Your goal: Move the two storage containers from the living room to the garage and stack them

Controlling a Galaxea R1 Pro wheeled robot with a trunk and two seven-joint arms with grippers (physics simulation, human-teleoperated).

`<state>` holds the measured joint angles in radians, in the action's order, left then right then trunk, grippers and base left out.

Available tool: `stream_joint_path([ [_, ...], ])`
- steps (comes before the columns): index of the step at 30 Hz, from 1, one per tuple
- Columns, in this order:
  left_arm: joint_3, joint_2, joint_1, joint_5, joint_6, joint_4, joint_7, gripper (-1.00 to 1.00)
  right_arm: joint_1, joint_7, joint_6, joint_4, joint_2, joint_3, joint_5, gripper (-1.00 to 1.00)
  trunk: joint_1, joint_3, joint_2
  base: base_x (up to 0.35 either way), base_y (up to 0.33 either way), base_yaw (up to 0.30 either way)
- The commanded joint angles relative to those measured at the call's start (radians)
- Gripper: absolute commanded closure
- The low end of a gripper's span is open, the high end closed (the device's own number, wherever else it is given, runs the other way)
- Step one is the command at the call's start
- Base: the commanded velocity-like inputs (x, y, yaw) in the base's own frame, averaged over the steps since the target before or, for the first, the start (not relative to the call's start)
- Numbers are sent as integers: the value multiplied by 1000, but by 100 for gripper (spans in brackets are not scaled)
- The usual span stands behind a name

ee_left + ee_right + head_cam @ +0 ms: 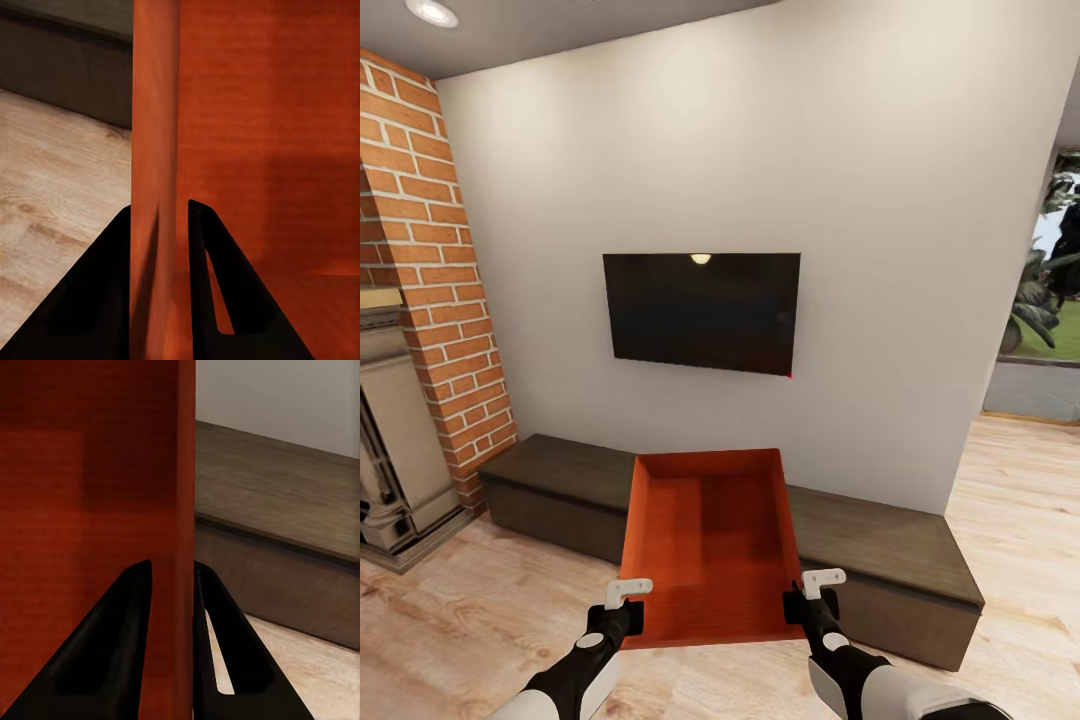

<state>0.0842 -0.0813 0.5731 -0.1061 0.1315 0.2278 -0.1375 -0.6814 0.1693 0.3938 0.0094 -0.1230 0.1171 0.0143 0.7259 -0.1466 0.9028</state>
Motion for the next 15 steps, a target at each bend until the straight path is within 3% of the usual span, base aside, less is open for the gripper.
stream_joint_path([
  [1, 14, 3, 1, -1, 3, 2, -11, 100, -1, 2, -4, 1, -1, -50, 26, 100, 0, -1, 1, 0, 0, 0],
  [11, 14, 3, 1, -1, 3, 2, -11, 100, -1, 2, -4, 1, -1, -51, 26, 100, 0, -1, 1, 0, 0, 0],
  [15, 14, 3, 1, -1, 3, 2, -11, 100, -1, 2, -4, 1, -1, -51, 24, 100, 0, 1, 1, 0, 0, 272],
])
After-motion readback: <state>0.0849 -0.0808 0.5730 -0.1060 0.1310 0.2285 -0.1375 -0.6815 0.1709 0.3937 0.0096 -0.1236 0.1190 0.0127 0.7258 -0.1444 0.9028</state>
